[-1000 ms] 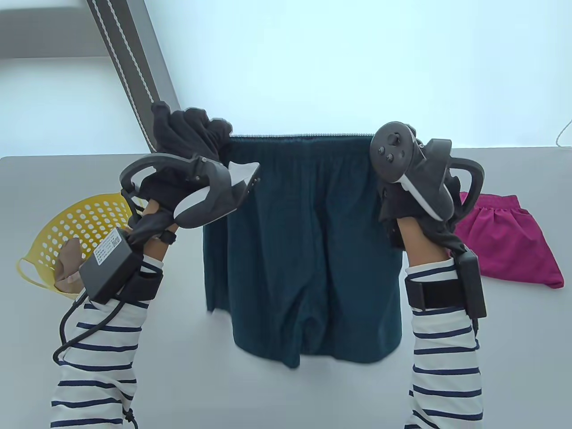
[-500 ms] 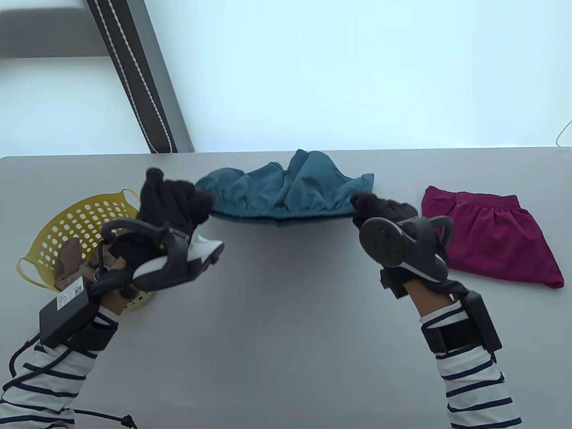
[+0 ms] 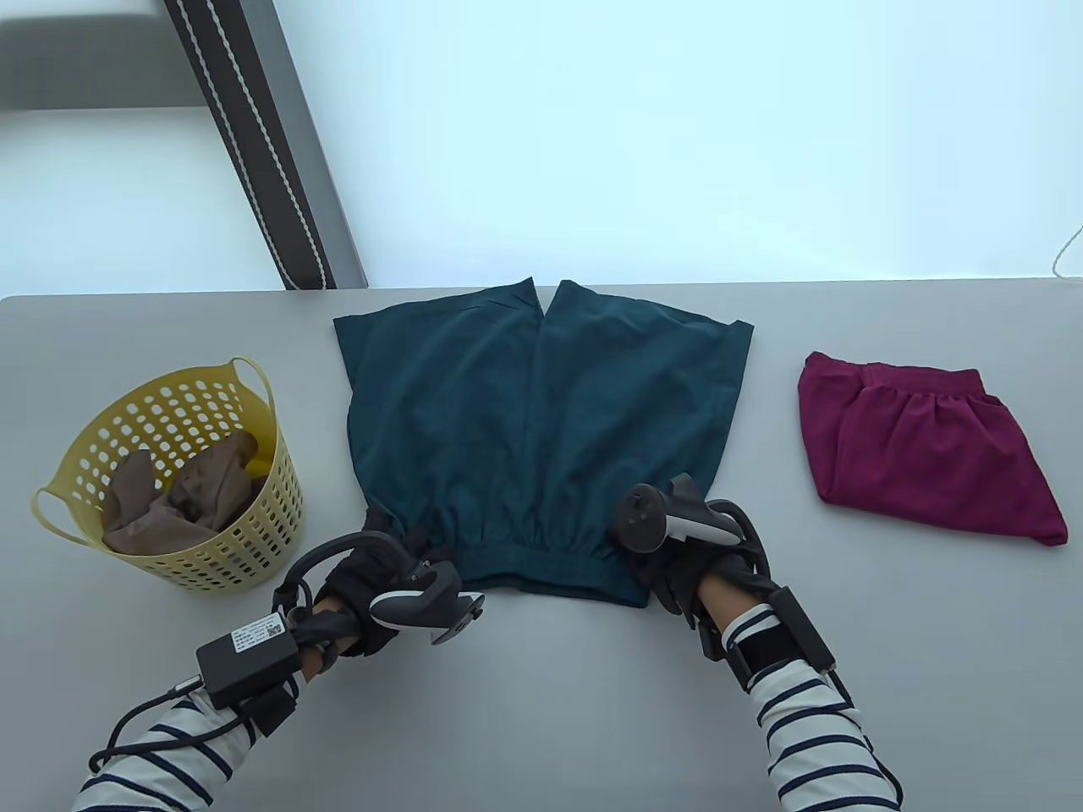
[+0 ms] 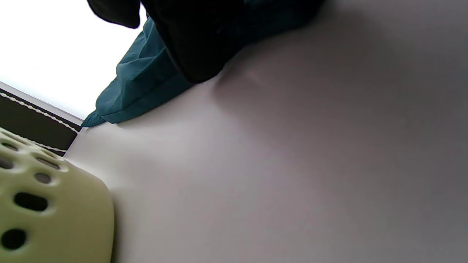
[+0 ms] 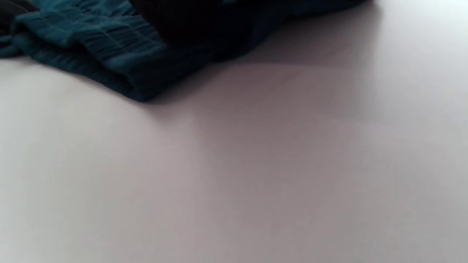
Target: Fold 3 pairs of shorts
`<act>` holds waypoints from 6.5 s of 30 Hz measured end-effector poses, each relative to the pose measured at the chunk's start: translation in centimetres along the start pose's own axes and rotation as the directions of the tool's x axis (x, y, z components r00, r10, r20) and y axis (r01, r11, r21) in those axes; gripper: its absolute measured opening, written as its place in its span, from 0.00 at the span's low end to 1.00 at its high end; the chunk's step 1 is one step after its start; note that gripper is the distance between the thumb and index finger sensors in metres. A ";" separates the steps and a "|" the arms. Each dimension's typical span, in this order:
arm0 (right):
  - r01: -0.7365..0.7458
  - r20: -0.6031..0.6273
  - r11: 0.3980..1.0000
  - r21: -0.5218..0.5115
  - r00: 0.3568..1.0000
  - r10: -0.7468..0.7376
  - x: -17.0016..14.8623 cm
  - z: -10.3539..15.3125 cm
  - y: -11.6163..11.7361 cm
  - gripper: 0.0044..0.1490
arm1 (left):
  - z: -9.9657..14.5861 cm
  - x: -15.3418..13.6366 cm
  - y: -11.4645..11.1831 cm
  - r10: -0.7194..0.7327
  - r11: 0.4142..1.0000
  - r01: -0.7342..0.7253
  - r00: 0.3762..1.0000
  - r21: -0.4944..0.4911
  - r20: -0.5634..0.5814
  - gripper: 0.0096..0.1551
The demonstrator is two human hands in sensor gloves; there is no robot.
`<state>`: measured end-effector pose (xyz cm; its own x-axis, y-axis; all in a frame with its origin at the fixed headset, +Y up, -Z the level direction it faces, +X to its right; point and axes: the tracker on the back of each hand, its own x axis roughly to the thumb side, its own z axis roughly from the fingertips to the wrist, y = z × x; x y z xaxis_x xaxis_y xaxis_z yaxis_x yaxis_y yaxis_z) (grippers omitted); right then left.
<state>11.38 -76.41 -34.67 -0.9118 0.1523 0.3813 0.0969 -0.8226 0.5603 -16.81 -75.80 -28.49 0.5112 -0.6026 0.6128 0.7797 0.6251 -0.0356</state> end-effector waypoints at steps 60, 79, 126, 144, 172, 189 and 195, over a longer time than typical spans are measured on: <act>-0.072 -0.461 0.972 -0.222 0.887 -0.040 0.3 -1.7 -6.5 0.49 | 3.2 2.4 3.1 -0.230 0.971 0.238 0.962 0.032 -0.149 0.51; 0.142 -0.415 0.989 -0.034 0.899 -0.143 -0.4 -6.5 -2.7 0.56 | 6.2 -0.5 -6.7 0.354 0.929 -0.325 0.920 -0.178 0.167 0.51; 0.121 0.129 0.972 -0.201 0.987 -0.097 -2.6 16.8 -2.7 0.28 | 13.5 -5.7 1.1 0.443 0.858 -0.498 0.840 0.123 0.314 0.22; -0.130 -0.476 0.910 -0.394 0.876 -0.081 -7.4 5.9 -1.8 0.29 | 0.7 -6.6 2.2 0.320 0.932 -0.247 0.906 0.266 -0.279 0.27; -0.125 -0.505 0.990 0.060 0.852 0.138 -2.5 7.6 4.2 0.59 | 10.9 -0.1 -2.9 0.014 0.954 0.001 0.999 0.300 -0.050 0.37; 0.043 -0.411 0.682 -0.730 0.769 -0.489 -7.3 14.8 -3.6 0.44 | 12.3 0.6 -1.1 0.027 0.936 -0.019 1.000 0.350 -0.016 0.36; -0.271 -0.470 0.563 -0.781 0.848 -0.244 -0.6 14.9 -9.5 0.44 | 12.3 0.6 -1.0 0.009 0.939 -0.006 1.000 0.344 -0.007 0.36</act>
<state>16.95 -60.56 -29.27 -0.9847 0.0720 -0.1589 -0.0097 -0.9322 -0.3619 -21.73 -70.63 -18.35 0.5205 -0.6008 0.6067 0.6045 0.7611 0.2350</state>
